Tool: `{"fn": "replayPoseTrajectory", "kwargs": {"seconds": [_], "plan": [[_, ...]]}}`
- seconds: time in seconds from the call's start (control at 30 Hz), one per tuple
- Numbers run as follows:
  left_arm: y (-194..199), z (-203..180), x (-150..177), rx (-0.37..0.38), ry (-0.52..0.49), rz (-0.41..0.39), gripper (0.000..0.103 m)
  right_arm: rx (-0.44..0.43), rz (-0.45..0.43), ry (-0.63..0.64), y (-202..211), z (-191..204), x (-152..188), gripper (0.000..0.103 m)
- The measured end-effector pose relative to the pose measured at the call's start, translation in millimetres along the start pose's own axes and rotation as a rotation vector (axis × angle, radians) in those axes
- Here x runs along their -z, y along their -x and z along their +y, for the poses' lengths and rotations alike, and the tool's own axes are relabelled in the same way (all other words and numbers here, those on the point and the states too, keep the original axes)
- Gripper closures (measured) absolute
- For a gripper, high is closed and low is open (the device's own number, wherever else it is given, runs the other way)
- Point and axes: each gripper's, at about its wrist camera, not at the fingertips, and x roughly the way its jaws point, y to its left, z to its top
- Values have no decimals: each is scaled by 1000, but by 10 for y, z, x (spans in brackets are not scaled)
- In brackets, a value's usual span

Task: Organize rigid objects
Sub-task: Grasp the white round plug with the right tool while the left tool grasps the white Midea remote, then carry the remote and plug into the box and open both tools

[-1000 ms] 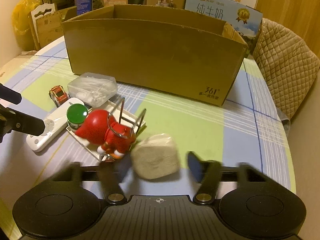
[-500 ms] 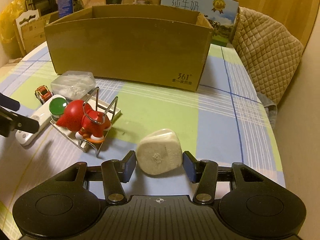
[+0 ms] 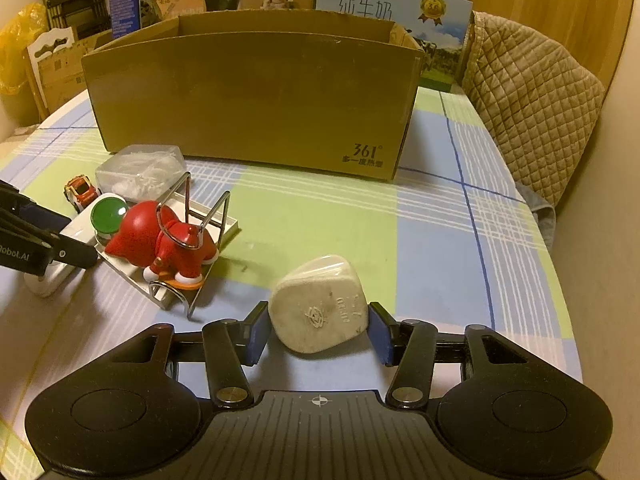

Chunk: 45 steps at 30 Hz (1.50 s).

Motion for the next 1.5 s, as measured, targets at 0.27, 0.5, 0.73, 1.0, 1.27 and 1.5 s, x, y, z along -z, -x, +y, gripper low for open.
{"fn": "replayPoseTrajectory", "kwargs": {"seconds": [0.27, 0.5, 0.73, 1.0, 1.27, 1.5], "plan": [[34, 2, 2, -9, 38, 21, 67, -3, 0, -12, -30, -7, -4, 54], [152, 52, 76, 10, 80, 21, 67, 2, -6, -29, 50, -4, -1, 55], [342, 79, 92, 7, 104, -7, 67, 4, -17, -64, 229, 17, 14, 55], [679, 26, 48, 9, 126, -69, 67, -3, -48, -107, 550, 43, -5, 55], [992, -42, 18, 30, 131, -124, 67, -28, -71, -127, 831, 103, -117, 55], [1207, -79, 10, 38, 130, -161, 67, -33, -82, -122, 1015, 164, -206, 55]]}}
